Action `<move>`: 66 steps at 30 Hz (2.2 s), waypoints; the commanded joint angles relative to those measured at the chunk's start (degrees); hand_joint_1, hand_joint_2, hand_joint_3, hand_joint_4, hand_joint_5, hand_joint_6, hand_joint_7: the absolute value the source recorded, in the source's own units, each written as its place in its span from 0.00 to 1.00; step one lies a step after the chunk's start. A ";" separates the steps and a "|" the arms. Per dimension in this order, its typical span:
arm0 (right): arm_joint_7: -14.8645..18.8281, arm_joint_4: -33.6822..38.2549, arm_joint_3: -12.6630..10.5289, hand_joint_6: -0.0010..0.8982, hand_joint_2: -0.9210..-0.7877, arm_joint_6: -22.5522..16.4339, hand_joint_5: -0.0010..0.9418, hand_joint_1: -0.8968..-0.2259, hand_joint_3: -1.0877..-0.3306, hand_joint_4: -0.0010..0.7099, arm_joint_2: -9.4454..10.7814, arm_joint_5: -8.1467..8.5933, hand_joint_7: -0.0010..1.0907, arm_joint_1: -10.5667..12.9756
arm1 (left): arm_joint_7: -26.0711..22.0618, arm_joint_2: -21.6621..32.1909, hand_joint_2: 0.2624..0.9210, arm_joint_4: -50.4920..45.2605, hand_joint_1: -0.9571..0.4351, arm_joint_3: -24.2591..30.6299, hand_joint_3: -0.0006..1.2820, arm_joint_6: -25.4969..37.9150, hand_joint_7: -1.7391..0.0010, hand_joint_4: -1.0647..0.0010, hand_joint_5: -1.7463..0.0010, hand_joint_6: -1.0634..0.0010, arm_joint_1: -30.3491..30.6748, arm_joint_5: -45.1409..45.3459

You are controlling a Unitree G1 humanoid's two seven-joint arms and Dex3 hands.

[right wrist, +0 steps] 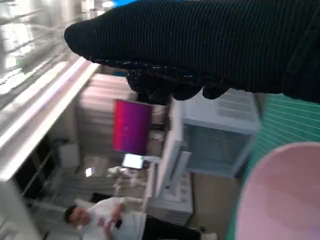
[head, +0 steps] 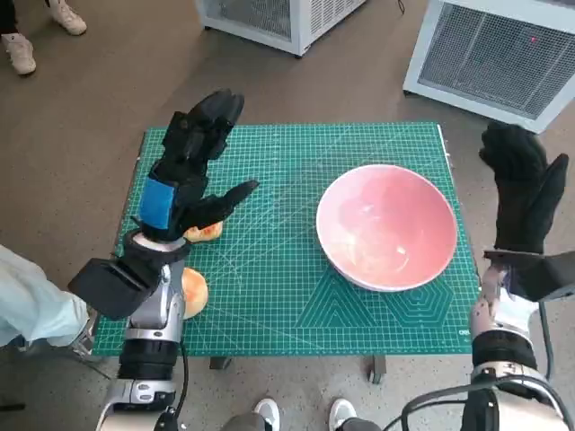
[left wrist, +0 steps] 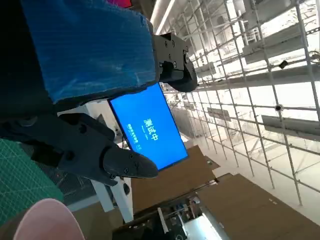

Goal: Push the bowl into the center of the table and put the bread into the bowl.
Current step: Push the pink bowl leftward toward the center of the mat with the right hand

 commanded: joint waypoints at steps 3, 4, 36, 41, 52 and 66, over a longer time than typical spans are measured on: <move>1.19 3.12 -1.76 0.14 0.00 4.74 0.00 0.41 0.36 0.28 2.17 1.36 0.30 0.59 | -0.42 -0.27 1.00 1.33 0.54 0.21 0.14 -1.54 0.68 0.71 1.00 0.91 -0.77 -0.58; 1.18 3.35 -1.88 0.14 0.00 5.17 0.00 0.41 0.35 0.27 2.41 1.43 0.29 0.53 | -0.46 -0.29 1.00 1.43 0.54 0.22 0.14 -1.61 0.68 0.71 1.00 0.91 -0.80 -0.62; -4.92 6.81 -1.61 0.26 0.00 17.40 0.00 0.43 0.42 0.29 11.18 -2.70 0.21 -4.29 | -1.00 0.89 1.00 0.70 0.53 1.40 0.14 -1.66 0.68 0.71 1.00 0.91 0.75 -1.13; -5.49 6.69 -1.52 0.27 0.00 17.84 0.00 0.44 0.40 0.29 12.26 -3.26 0.20 -5.67 | -0.66 1.22 1.00 0.02 0.53 1.75 0.14 -1.21 0.69 0.70 1.00 0.91 1.20 -1.02; -4.48 6.90 -2.20 0.27 0.00 19.18 0.00 0.44 0.39 0.28 14.84 -2.62 0.19 -8.28 | 0.23 1.60 1.00 -0.93 0.52 2.31 0.13 -0.62 0.73 0.70 1.00 0.88 1.94 -0.50; -5.19 7.27 -1.53 0.30 0.00 22.15 0.00 0.47 0.36 0.25 15.96 -3.67 0.18 -9.65 | 1.49 1.73 1.00 -1.48 0.52 2.21 0.12 -0.04 0.74 0.71 1.00 0.87 2.06 0.22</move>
